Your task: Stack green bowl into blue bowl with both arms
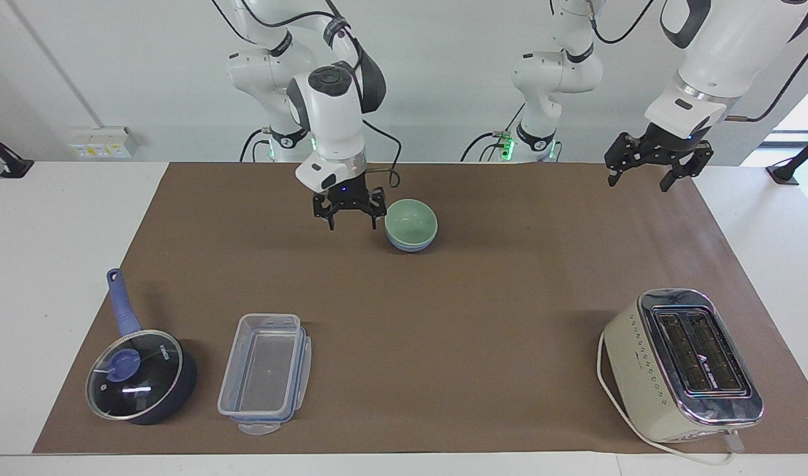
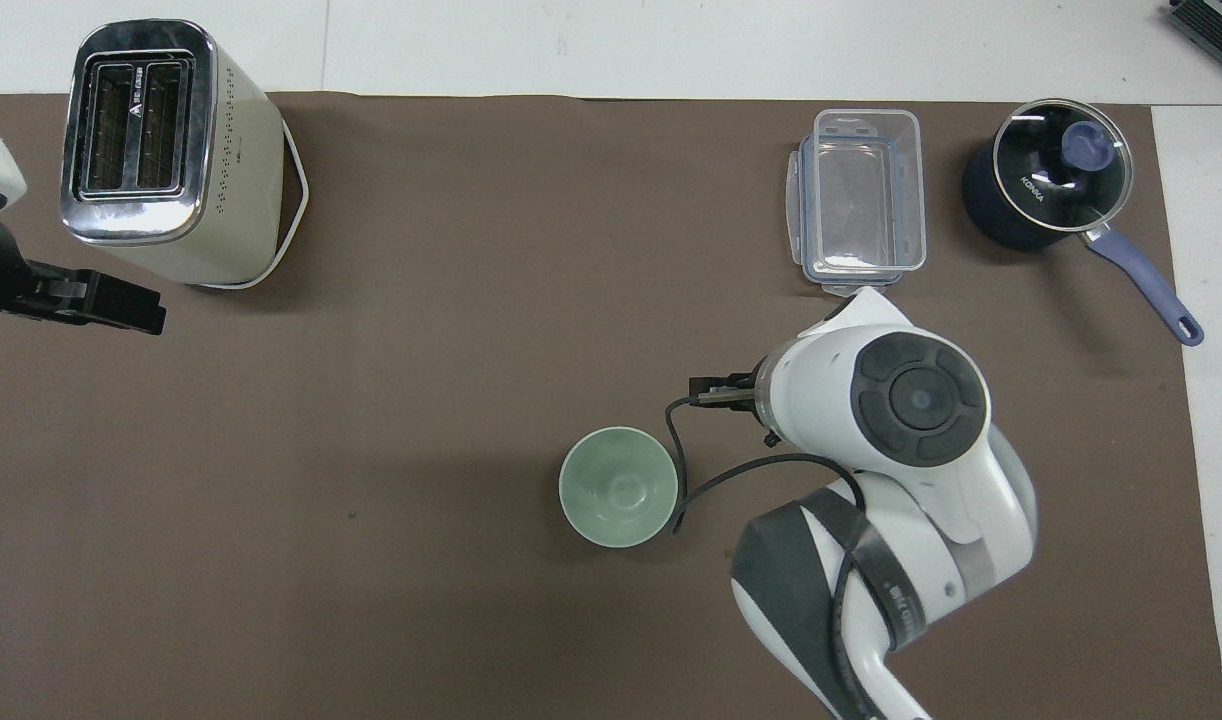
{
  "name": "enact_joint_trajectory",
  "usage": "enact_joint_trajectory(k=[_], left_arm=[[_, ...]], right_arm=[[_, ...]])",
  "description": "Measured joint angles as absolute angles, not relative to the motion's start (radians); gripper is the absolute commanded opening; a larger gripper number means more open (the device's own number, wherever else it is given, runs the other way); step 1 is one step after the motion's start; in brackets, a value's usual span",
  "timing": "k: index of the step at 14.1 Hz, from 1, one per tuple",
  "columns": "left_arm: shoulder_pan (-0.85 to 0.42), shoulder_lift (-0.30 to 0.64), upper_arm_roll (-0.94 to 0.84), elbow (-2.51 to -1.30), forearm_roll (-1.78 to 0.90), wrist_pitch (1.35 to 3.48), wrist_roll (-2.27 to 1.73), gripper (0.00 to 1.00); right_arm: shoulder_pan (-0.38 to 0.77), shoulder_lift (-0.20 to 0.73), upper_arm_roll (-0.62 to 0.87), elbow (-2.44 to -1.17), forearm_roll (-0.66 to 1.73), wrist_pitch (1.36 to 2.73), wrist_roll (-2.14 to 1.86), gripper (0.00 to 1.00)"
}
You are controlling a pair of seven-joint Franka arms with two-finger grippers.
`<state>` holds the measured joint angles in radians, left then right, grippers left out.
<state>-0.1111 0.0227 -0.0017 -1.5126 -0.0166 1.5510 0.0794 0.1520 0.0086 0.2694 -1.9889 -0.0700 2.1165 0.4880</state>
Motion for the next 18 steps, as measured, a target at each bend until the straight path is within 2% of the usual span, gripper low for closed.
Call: enact_joint_trajectory(k=[3, 10, 14, 18], left_arm=[[-0.111, 0.023, -0.002, -1.514, -0.017, 1.549, 0.08, 1.0], [-0.111, 0.023, -0.003, -1.514, -0.017, 1.547, 0.08, 1.0], [-0.109, 0.023, 0.0, -1.514, -0.017, 1.547, 0.08, 1.0], [-0.108, 0.023, 0.0, -1.514, -0.017, 1.547, 0.08, 1.0]], right_arm=[[0.112, -0.006, 0.269, -1.893, -0.073, 2.021, 0.487, 1.0], [0.097, -0.03, 0.257, -1.744, -0.073, 1.857, 0.487, 1.0], [0.092, -0.035, 0.192, -1.635, -0.073, 1.719, 0.479, 1.0], [0.087, -0.063, 0.087, -1.598, -0.073, 1.648, 0.347, 1.0]])
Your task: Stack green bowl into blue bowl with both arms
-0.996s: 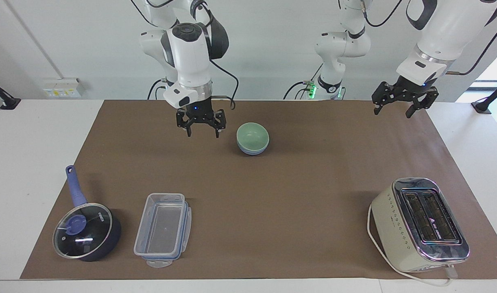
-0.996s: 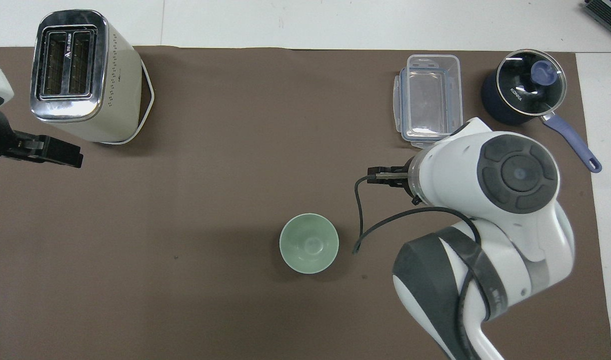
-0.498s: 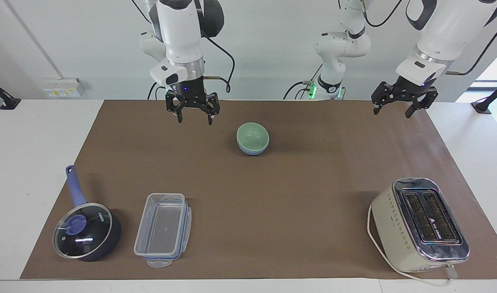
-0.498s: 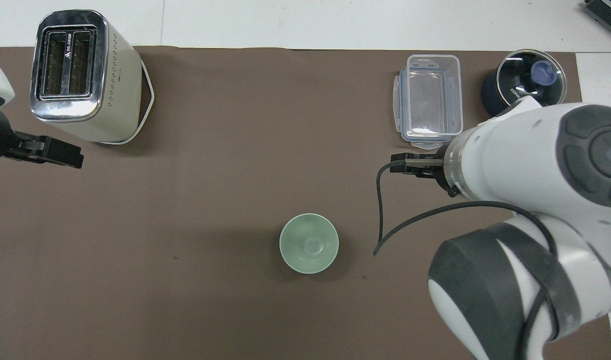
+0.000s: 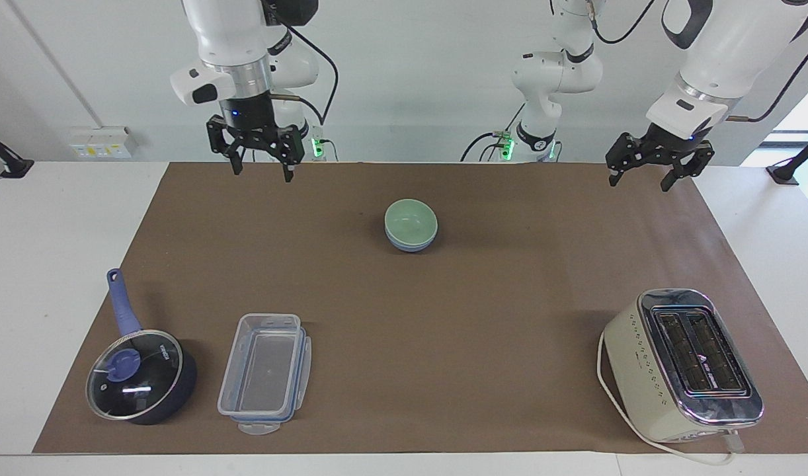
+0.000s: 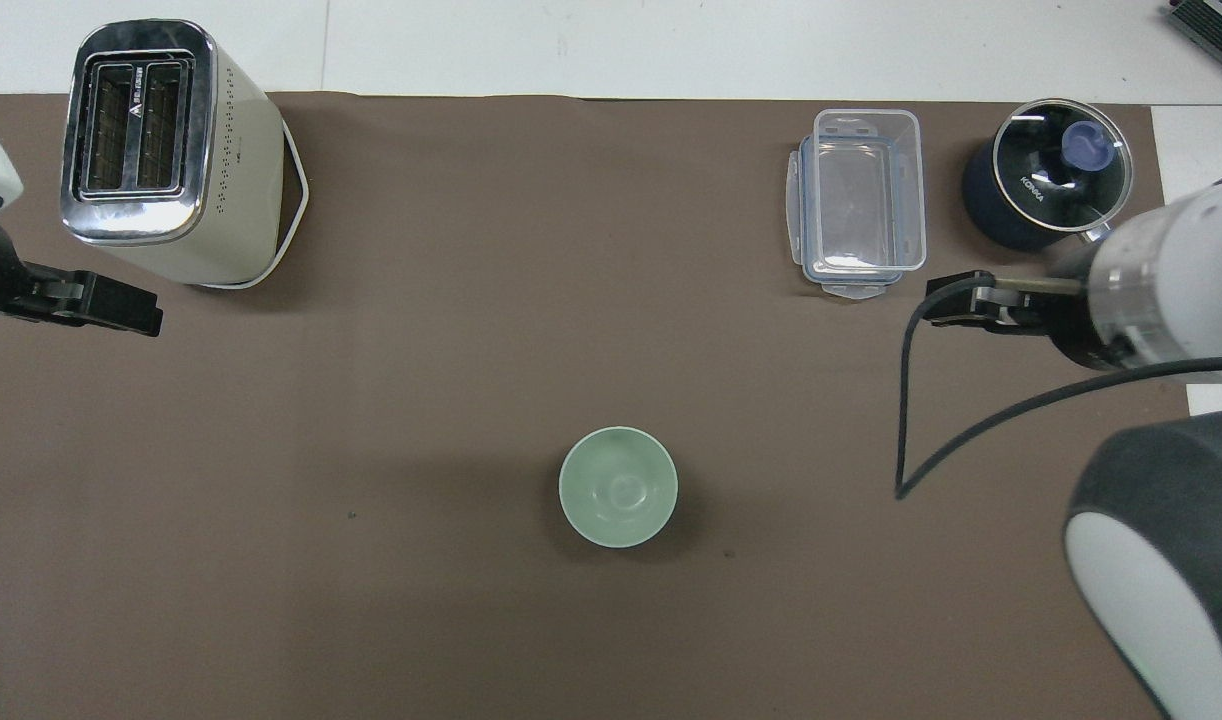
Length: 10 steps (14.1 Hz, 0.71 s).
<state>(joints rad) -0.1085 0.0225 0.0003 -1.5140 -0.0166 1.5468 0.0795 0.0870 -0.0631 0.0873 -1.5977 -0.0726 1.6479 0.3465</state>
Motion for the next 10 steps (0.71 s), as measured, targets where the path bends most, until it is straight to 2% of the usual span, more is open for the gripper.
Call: enact_joint_trajectory(k=[4, 10], left_arm=[[-0.108, 0.023, 0.0, -1.514, -0.017, 1.547, 0.08, 1.0], [-0.108, 0.023, 0.0, -1.514, -0.017, 1.546, 0.08, 1.0]], right_arm=[[0.079, -0.1, -0.038, -1.594, -0.061, 1.59, 0.207, 1.0], [0.009, -0.113, -0.062, -1.595, -0.039, 1.552, 0.138, 1.0]])
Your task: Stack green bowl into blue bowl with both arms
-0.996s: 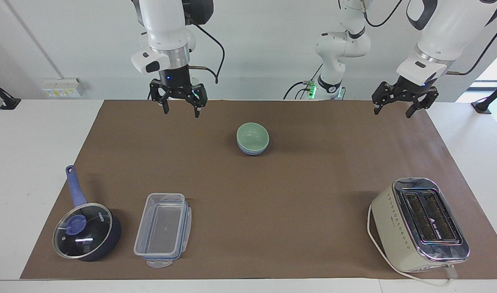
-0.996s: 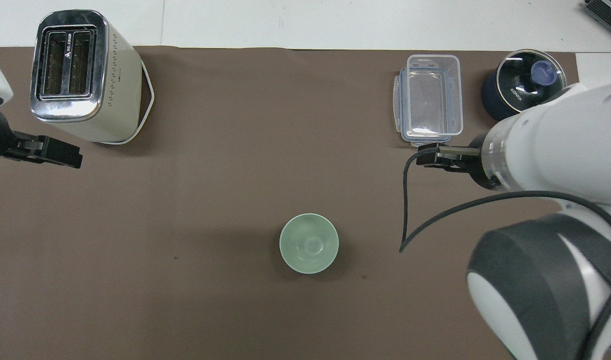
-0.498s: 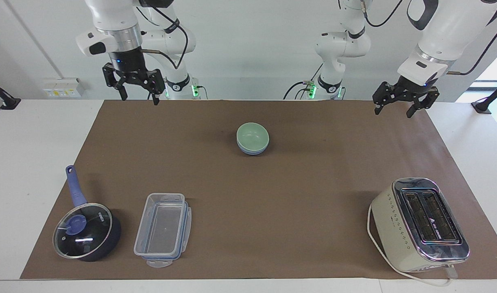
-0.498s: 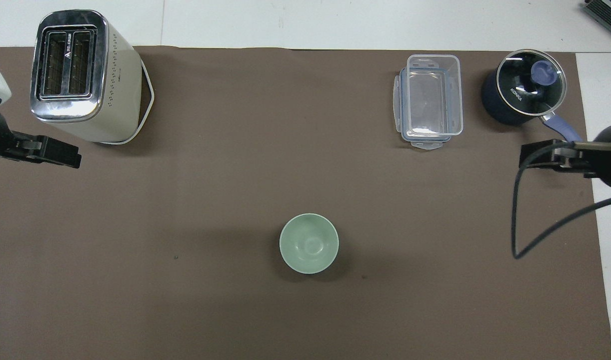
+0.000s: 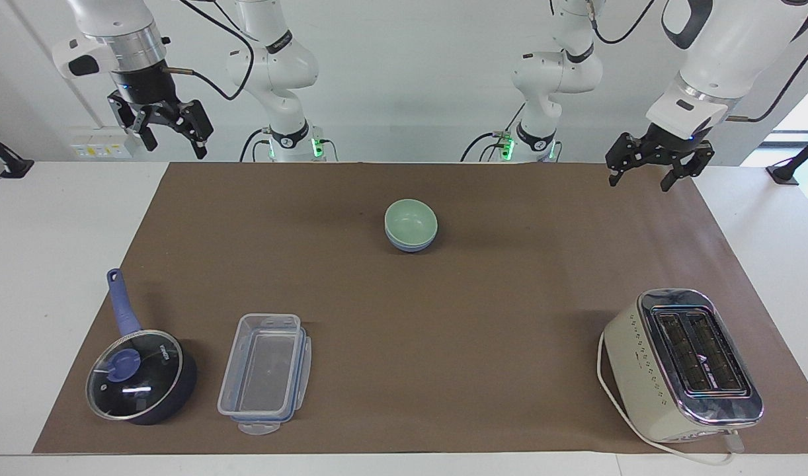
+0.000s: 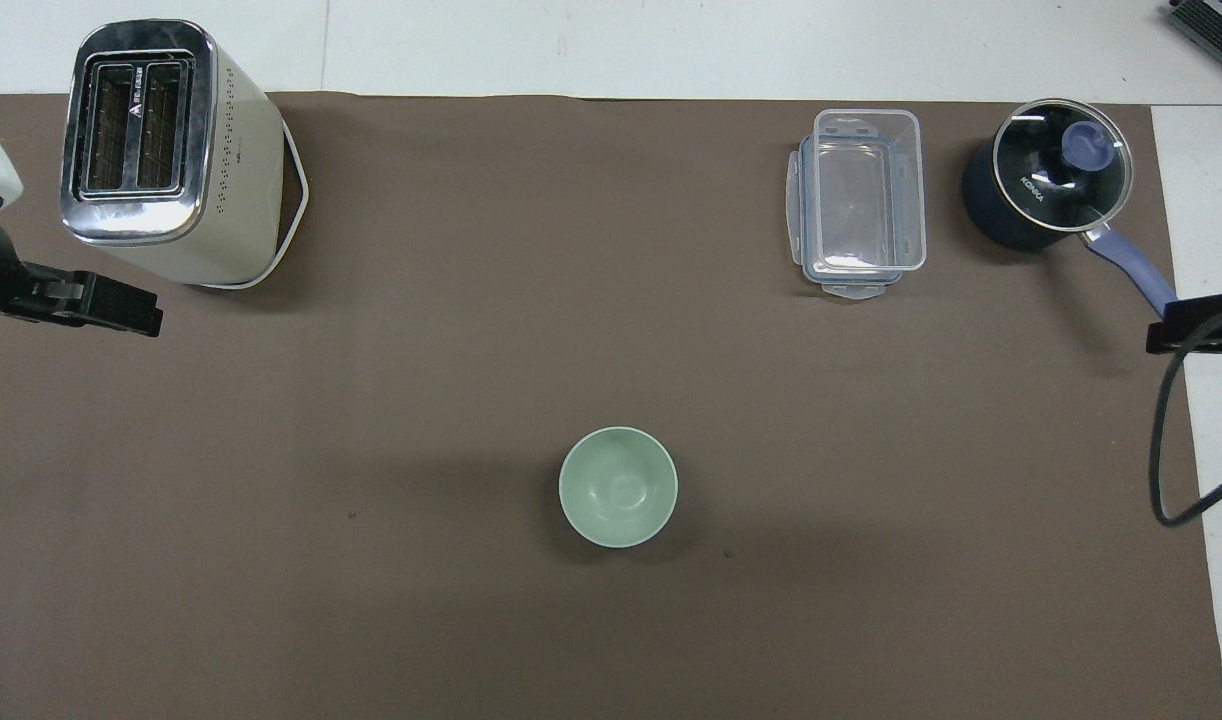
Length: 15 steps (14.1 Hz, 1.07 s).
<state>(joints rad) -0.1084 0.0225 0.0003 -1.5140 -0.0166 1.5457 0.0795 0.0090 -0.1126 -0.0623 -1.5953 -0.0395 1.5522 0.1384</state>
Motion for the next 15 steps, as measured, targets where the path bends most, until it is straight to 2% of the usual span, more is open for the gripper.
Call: enact_joint_trajectory(k=[6, 10, 15], left_arm=[[-0.108, 0.022, 0.0, -1.514, -0.017, 1.544, 0.08, 1.0], [-0.108, 0.022, 0.0, -1.514, -0.017, 1.544, 0.08, 1.0], [-0.108, 0.022, 0.0, -1.514, -0.017, 1.544, 0.079, 1.0]], right_arm=[[0.009, -0.115, -0.094, -1.596, -0.029, 1.519, 0.045, 1.0], [0.011, -0.124, -0.078, -1.581, 0.005, 1.438, 0.045, 1.0], [0.011, -0.124, -0.077, -1.572, 0.019, 1.435, 0.045, 1.0]])
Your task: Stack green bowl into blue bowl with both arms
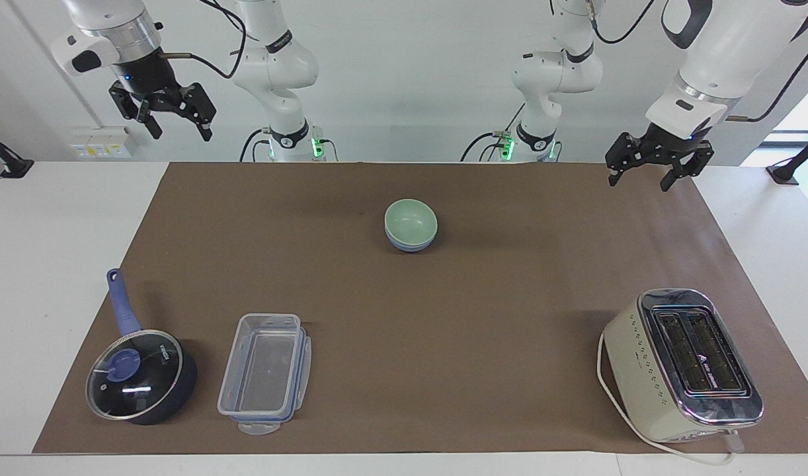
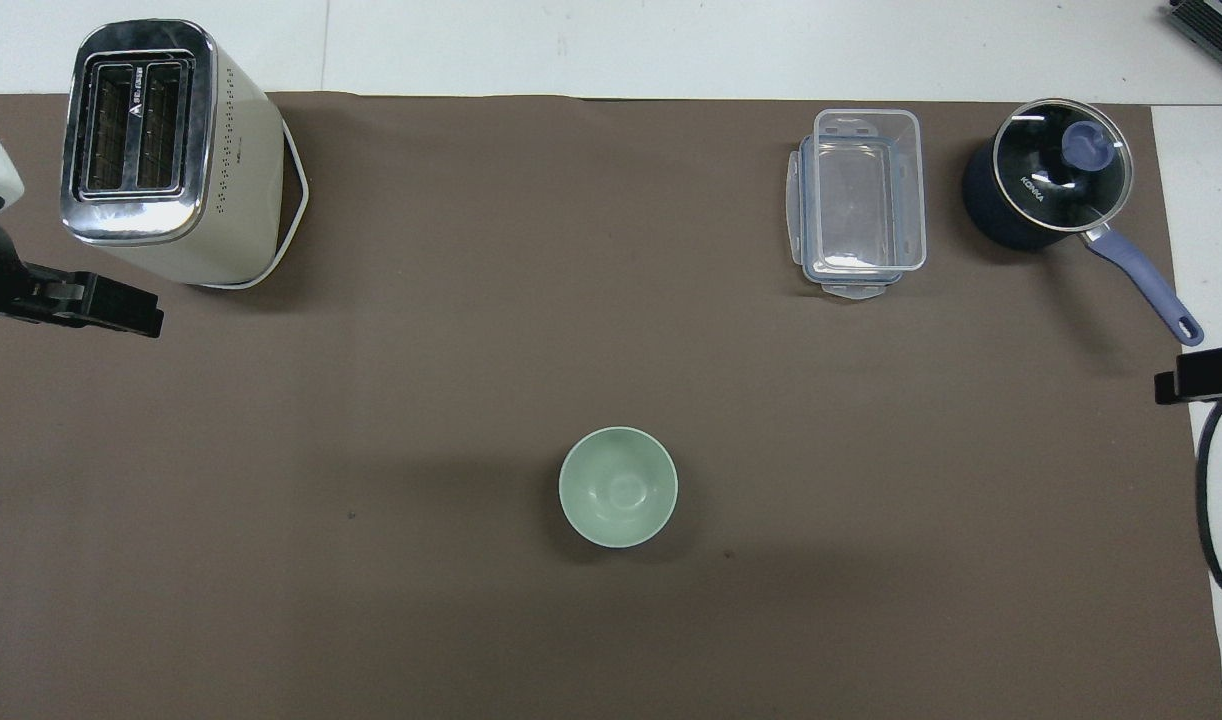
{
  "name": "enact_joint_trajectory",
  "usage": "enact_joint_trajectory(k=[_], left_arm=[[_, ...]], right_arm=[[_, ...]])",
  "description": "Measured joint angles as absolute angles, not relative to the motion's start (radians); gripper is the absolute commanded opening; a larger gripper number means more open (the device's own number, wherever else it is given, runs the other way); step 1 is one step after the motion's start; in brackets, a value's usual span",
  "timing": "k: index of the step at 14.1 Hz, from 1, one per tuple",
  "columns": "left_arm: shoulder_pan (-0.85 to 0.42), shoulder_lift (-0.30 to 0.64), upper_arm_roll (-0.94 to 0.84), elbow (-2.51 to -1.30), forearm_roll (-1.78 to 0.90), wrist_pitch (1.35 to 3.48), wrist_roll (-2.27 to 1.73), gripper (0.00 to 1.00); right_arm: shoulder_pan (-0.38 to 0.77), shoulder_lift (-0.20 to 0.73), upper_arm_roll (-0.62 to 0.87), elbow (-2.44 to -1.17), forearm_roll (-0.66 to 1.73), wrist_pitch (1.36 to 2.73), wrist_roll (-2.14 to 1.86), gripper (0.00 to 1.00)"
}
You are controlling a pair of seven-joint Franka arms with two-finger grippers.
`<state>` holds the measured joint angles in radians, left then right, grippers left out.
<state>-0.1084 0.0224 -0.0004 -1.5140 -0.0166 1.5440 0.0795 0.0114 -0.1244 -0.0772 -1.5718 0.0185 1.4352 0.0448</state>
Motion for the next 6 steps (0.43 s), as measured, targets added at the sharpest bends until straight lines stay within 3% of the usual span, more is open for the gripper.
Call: enact_joint_trajectory(k=[6], left_arm=[[-0.108, 0.022, -0.001, -1.514, -0.017, 1.543, 0.079, 1.0]], right_arm=[[0.033, -0.124, -0.076, -1.572, 0.015, 1.436, 0.049, 1.0]])
